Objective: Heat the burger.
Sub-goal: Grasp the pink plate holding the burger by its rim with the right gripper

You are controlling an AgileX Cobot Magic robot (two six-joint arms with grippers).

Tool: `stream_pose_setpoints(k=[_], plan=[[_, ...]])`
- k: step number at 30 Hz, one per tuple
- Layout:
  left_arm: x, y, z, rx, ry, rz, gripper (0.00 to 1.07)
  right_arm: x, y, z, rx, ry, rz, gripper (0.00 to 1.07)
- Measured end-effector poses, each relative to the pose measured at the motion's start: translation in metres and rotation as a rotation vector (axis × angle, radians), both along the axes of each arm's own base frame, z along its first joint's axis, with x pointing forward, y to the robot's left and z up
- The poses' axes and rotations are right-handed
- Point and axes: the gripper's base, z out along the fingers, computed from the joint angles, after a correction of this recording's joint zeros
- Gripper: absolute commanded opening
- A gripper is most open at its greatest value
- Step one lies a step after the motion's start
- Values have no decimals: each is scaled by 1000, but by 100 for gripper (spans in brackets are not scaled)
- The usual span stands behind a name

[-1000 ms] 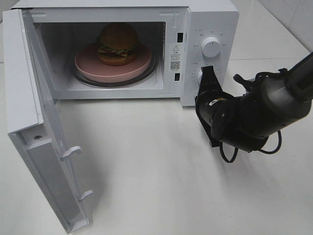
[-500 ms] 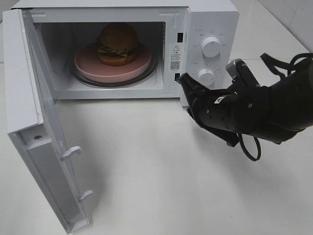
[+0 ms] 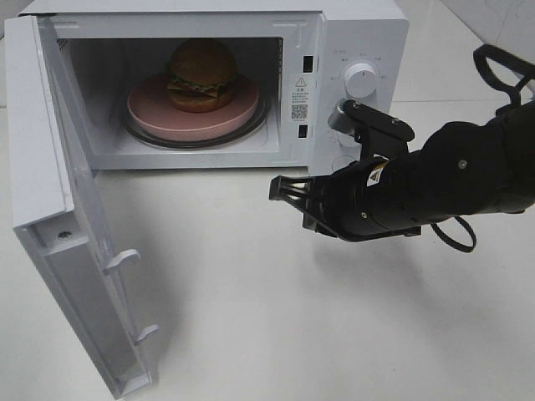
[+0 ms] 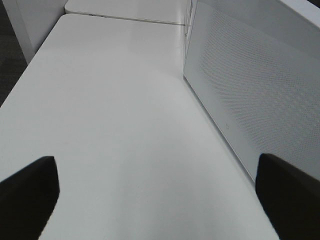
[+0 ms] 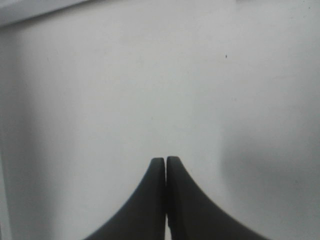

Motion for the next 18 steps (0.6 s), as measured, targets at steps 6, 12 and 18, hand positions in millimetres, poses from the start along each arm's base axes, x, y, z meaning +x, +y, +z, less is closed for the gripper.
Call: stream_pose_setpoints(k=[6,12,18], plan=[[0,0,0,0,0,0,100,-4,3,10,-145,83,205,1],[0,0,0,0,0,0,100,-2,5,23,-310,131,450,2],[0,0,0,0,0,0,100,-3,1,35,-524,120,895,3]])
